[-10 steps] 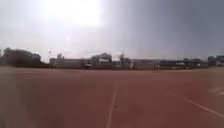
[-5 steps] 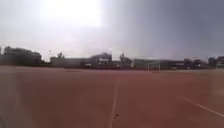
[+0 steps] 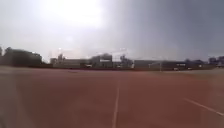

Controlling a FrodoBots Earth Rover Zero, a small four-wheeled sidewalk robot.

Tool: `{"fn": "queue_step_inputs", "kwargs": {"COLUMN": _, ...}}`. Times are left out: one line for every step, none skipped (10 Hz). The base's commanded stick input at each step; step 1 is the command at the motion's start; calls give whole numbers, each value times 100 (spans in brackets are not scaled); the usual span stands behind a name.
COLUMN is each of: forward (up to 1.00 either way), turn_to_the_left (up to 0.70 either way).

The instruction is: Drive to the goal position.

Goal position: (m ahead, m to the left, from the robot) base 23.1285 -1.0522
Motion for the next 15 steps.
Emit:
{"fn": "queue_step_inputs", "kwargs": {"forward": 70, "turn_to_the_left": 0}}
{"fn": "queue_step_inputs", "kwargs": {"forward": 70, "turn_to_the_left": 0}}
{"fn": "queue_step_inputs", "kwargs": {"forward": 70, "turn_to_the_left": 0}}
{"fn": "queue_step_inputs", "kwargs": {"forward": 70, "turn_to_the_left": 0}}
{"fn": "queue_step_inputs", "kwargs": {"forward": 70, "turn_to_the_left": 0}}
{"fn": "queue_step_inputs", "kwargs": {"forward": 70, "turn_to_the_left": 0}}
{"fn": "queue_step_inputs", "kwargs": {"forward": 70, "turn_to_the_left": 0}}
{"fn": "queue_step_inputs", "kwargs": {"forward": 70, "turn_to_the_left": 0}}
{"fn": "queue_step_inputs", "kwargs": {"forward": 70, "turn_to_the_left": 0}}
{"fn": "queue_step_inputs", "kwargs": {"forward": 70, "turn_to_the_left": 0}}
{"fn": "queue_step_inputs", "kwargs": {"forward": 70, "turn_to_the_left": 0}}
{"fn": "queue_step_inputs", "kwargs": {"forward": 70, "turn_to_the_left": 0}}
{"fn": "queue_step_inputs", "kwargs": {"forward": 70, "turn_to_the_left": 0}}
{"fn": "queue_step_inputs", "kwargs": {"forward": 70, "turn_to_the_left": 0}}
{"fn": "queue_step_inputs", "kwargs": {"forward": 70, "turn_to_the_left": 0}}
